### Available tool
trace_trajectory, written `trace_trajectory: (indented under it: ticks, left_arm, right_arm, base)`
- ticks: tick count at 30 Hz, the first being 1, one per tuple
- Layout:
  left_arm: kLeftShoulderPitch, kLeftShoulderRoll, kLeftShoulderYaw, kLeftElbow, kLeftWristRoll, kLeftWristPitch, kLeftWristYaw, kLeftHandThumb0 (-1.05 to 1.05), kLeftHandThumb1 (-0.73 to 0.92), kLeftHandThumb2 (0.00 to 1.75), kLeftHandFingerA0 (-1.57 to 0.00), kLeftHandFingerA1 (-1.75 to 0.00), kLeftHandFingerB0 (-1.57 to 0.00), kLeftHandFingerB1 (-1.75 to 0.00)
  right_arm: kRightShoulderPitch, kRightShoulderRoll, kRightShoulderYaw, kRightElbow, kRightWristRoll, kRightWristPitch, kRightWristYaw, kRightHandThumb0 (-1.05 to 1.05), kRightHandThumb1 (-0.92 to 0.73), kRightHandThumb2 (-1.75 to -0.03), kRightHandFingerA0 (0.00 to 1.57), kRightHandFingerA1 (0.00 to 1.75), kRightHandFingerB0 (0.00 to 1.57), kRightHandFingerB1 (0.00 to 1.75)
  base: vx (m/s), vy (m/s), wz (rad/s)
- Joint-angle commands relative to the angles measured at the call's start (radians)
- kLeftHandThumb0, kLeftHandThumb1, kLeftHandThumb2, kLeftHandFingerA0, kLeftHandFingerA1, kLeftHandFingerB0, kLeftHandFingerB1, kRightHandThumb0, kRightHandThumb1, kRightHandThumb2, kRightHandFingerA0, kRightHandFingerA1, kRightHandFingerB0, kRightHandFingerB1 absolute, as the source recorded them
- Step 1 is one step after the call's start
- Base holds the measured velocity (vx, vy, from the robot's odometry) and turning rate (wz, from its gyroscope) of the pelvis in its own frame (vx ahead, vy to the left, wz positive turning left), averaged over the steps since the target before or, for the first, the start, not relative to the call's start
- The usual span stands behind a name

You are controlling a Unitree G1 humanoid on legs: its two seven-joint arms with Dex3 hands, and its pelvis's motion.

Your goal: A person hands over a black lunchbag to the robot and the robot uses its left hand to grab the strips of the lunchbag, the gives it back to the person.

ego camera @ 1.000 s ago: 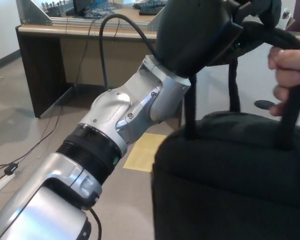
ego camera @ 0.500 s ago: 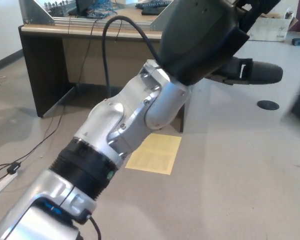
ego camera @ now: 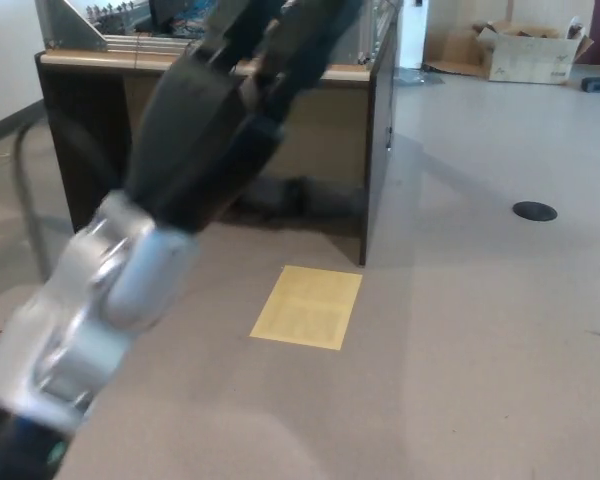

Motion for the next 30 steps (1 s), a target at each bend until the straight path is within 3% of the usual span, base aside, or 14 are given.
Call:
trace_trajectory:
  ticks: [1, 2, 3, 8, 9, 16, 26, 27, 30]
  left_arm:
    - [0.513, 0.130, 0.172, -0.035, -0.256, -0.114, -0.093, -0.67, 0.51, 0.56, -0.02, -0.26, -0.11, -0.25]
    - [0.549, 0.130, 0.176, -0.020, -0.259, -0.137, -0.080, -0.67, 0.51, 0.56, -0.02, -0.26, -0.11, -0.25]
    - [0.637, 0.126, 0.191, 0.018, -0.265, -0.162, -0.058, -0.72, 0.44, 0.79, -0.06, -0.27, -0.10, -0.27]
    - [0.819, 0.114, 0.232, 0.134, -0.296, -0.203, -0.041, -0.72, 0.43, 0.80, -0.03, -0.26, -0.11, -0.31]
    - [0.882, 0.124, 0.248, 0.216, -0.282, -0.226, -0.018, -0.72, 0.46, 0.83, -0.03, -0.19, -0.09, -0.27]
    - [0.918, 0.142, 0.269, 0.531, -0.234, -0.320, 0.077, -0.79, 0.53, 0.86, -0.06, -0.27, -0.11, -0.32]
    - [0.888, 0.138, 0.267, 0.765, -0.264, -0.360, 0.022, -0.74, 0.50, 0.81, -0.05, -0.30, -0.11, -0.32]
    - [0.878, 0.138, 0.270, 0.793, -0.275, -0.365, 0.005, -0.36, 0.30, 0.90, -0.01, -0.50, 0.00, -0.47]
    - [0.875, 0.130, 0.273, 0.833, -0.310, -0.387, -0.039, -0.35, 0.29, 0.90, -0.01, -0.49, 0.00, -0.46]
  right_arm:
    - [0.032, -0.012, -0.015, 0.000, 0.014, -0.005, -0.012, -0.47, -0.70, -0.61, 0.46, 0.43, 0.52, 0.43]
    - [0.035, -0.014, -0.017, -0.002, 0.014, -0.006, -0.013, -0.47, -0.70, -0.61, 0.46, 0.43, 0.52, 0.43]
    - [0.039, -0.014, -0.022, -0.003, 0.018, -0.009, -0.020, -0.50, -0.72, -0.62, 0.47, 0.44, 0.47, 0.41]
    - [0.055, -0.020, -0.020, -0.003, 0.010, -0.019, -0.035, -0.58, -0.75, -0.62, 0.45, 0.44, 0.38, 0.37]
    - [0.062, -0.025, -0.019, -0.003, 0.009, -0.018, -0.036, -0.59, -0.60, -0.99, 0.38, 0.57, 0.23, 0.48]
    - [0.080, -0.016, -0.032, 0.000, 0.023, -0.027, -0.039, -0.64, -0.62, -0.99, 0.36, 0.56, 0.20, 0.46]
    - [0.126, -0.013, -0.039, -0.016, 0.022, -0.042, -0.053, -0.64, -0.62, -0.98, 0.36, 0.56, 0.23, 0.47]
    - [0.128, -0.011, -0.041, -0.015, 0.021, -0.045, -0.058, -0.64, -0.61, -0.98, 0.38, 0.56, 0.23, 0.47]
    - [0.155, -0.015, -0.041, -0.025, 0.011, -0.049, -0.066, -0.63, -0.62, -0.98, 0.37, 0.56, 0.23, 0.47]
  base:
    - [0.00, 0.000, 0.00]
    - [0.00, 0.000, 0.00]
    - [0.00, 0.000, 0.00]
    - [0.00, 0.000, 0.00]
    - [0.00, 0.000, 0.00]
    - [0.00, 0.000, 0.00]
    - [0.00, 0.000, 0.00]
    - [0.00, 0.000, 0.00]
    - [0.00, 0.000, 0.00]
